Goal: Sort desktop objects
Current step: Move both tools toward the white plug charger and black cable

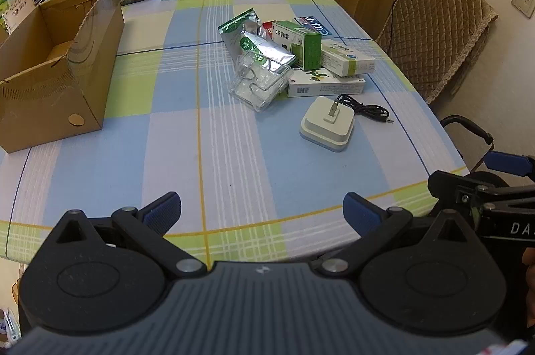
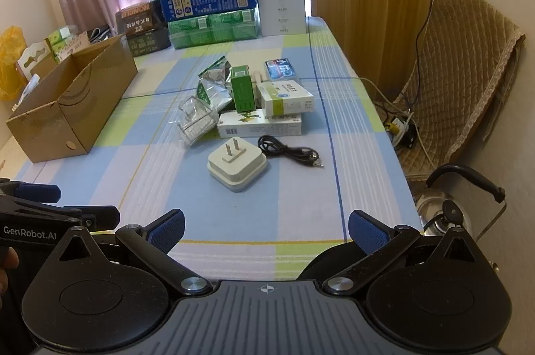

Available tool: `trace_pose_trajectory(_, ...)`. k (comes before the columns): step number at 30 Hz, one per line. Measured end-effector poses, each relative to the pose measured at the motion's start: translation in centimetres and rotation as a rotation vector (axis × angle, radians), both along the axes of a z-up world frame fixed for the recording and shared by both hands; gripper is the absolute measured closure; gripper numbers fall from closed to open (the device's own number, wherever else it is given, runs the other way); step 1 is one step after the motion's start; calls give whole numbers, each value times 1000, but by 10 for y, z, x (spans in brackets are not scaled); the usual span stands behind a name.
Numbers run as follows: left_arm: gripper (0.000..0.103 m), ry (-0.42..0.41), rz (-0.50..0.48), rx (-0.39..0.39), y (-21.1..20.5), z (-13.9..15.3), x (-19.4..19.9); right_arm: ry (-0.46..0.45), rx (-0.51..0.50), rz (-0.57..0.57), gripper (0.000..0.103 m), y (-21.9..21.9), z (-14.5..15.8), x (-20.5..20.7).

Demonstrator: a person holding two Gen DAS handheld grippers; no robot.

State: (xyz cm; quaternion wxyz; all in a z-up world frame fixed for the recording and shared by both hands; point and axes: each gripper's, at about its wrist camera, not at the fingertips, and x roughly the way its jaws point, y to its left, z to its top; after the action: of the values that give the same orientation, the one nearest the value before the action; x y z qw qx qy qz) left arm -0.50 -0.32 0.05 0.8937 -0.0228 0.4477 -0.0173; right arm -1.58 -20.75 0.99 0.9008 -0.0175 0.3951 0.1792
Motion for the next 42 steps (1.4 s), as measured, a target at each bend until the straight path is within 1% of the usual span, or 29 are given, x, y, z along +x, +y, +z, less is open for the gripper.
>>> trace_pose_trajectory(17,2,12,7,-7,2,-4,0,18,-5,1,2,-2,-6,2)
trace_pose_trajectory(28,2,21,-2,2,0,-8,4,8,-24,8,2,-8,-8,9)
trace_pose_trajectory(32,2,21,-6,4,-1,-8,7,10,-32,26,2,-11,-8,14)
trace_pose_trajectory(37,2,24,-7,5,-1,-8,11,-12,-50,80,2,-9,-9,17)
trace_pose_trajectory(42,2,22,-15,1,-2,-9,15,10,-61,85,2,-10,-11,26)
